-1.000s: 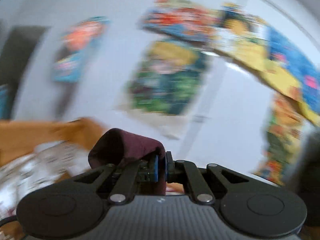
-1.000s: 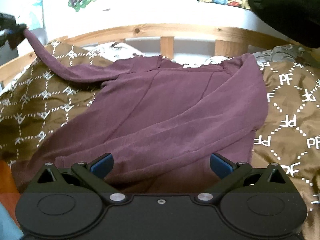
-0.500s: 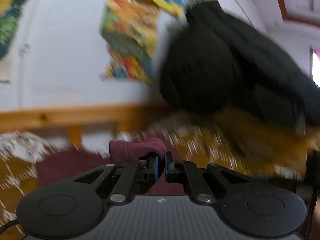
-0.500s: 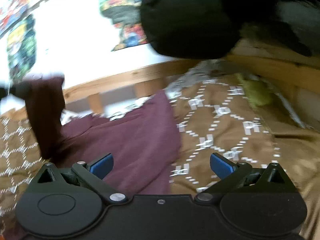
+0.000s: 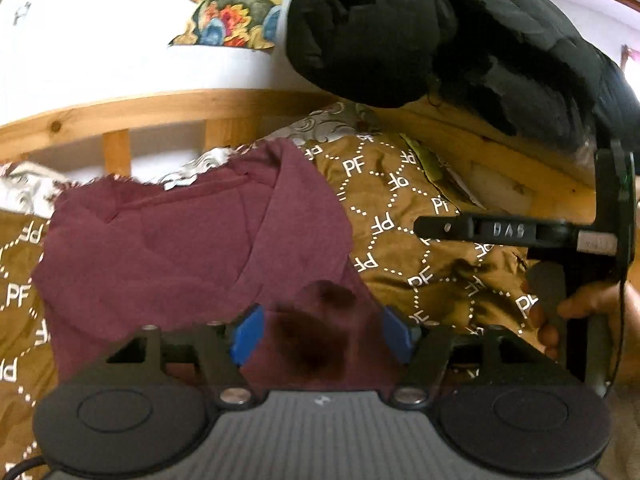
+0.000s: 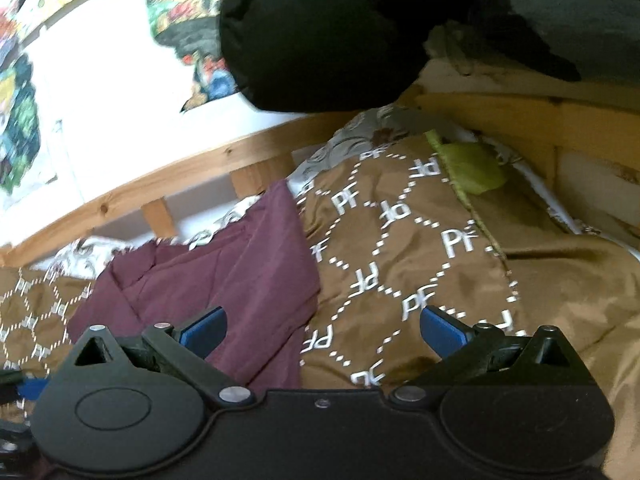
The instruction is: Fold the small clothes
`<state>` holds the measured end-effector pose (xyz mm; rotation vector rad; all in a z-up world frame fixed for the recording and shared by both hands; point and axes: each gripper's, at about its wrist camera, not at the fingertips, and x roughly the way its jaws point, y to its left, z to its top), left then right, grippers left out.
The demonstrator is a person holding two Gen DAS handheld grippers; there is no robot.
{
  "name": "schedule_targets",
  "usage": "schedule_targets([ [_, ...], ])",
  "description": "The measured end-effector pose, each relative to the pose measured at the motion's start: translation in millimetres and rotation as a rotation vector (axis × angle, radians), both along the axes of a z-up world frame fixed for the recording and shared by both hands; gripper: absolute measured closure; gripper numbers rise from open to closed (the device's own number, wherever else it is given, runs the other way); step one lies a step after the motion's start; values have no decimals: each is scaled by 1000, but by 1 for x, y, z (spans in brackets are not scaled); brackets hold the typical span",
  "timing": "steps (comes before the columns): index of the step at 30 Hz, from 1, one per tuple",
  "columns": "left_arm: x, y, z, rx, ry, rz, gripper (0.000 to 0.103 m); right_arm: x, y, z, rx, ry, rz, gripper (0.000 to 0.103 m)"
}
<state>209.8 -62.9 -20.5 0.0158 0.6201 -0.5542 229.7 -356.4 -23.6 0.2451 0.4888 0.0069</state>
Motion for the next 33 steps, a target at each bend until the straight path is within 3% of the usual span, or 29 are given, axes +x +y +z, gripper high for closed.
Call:
schedule_targets([
  [3,-2,15,11,-1,17,51,9,1,11,-3,-20,8,56,1],
  [6,-1,35,20,22,30,127,7,4,23,-8,-18,31,122,1],
  [10,15,70,23,86,60,302,6,10,40,-19,14,100,224,1],
  [13,33,99,16,82,63,427,6,12,55,-27,6,143,277,1],
  [18,74,145,-9,-116,136,545,16,9,72,-30,-48,138,327,1],
  [22,109,162,-29,-208,173,586,26,8,78,-33,-71,98,347,1],
  [26,128,181,-50,-313,239,602,43,16,81,-28,-53,29,390,1],
  [31,137,209,-84,-446,316,670,50,71,106,-14,-2,32,484,7],
  [33,141,216,-92,-508,345,669,61,104,133,-3,2,45,521,9],
])
